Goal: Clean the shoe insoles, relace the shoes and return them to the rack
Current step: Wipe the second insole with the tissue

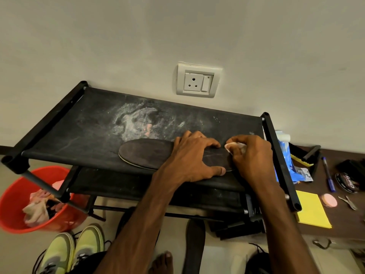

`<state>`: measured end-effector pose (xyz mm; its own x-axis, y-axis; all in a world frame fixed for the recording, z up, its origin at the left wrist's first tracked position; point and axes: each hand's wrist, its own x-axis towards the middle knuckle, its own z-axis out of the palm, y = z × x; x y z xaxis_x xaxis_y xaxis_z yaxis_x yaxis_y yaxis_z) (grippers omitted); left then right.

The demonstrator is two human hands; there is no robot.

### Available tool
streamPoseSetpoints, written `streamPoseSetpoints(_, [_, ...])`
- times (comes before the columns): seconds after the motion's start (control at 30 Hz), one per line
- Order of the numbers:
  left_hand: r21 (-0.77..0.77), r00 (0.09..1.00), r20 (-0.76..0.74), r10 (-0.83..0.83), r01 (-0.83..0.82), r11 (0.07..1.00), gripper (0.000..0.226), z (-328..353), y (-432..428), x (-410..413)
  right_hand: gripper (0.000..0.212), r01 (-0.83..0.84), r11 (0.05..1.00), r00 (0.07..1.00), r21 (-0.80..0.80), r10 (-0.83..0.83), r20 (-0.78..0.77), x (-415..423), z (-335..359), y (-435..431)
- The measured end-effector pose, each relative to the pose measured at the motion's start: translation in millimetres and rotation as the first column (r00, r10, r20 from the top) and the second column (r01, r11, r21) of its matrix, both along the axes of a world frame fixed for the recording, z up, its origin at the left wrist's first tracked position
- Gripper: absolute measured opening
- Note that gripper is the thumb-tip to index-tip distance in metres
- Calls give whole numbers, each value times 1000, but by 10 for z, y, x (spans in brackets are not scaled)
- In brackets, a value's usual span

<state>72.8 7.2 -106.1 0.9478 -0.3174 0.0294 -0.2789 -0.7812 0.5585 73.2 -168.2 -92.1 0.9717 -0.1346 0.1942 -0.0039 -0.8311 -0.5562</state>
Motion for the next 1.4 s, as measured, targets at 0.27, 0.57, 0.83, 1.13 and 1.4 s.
streamPoseSetpoints(0.27, [-15,999,-5,33,-33,999,74,4,-23,-7,8,-140,990,972,-1,137,-191,-172,155,-172])
streamPoseSetpoints(0.57, [-31,1000,9,27,-27,999,72,-3,-11,1,10,-126,992,959,-9,119,-257,-169,188,-176])
streamPoseSetpoints(0.83, [-30,1000,-4,18,-18,999,70,-8,-10,5,14,22,999,999,-27,-23,-49,89,-32,55])
streamPoseSetpoints(1.13, [-58,999,-10,53,-53,997,75,-18,-24,2,13,-265,964,937,-15,254,-239,-135,163,-146])
streamPoseSetpoints(1.4, [-39,999,17,39,-38,998,69,-16,-32,-7,9,-51,998,997,34,53,-54,-66,-41,70])
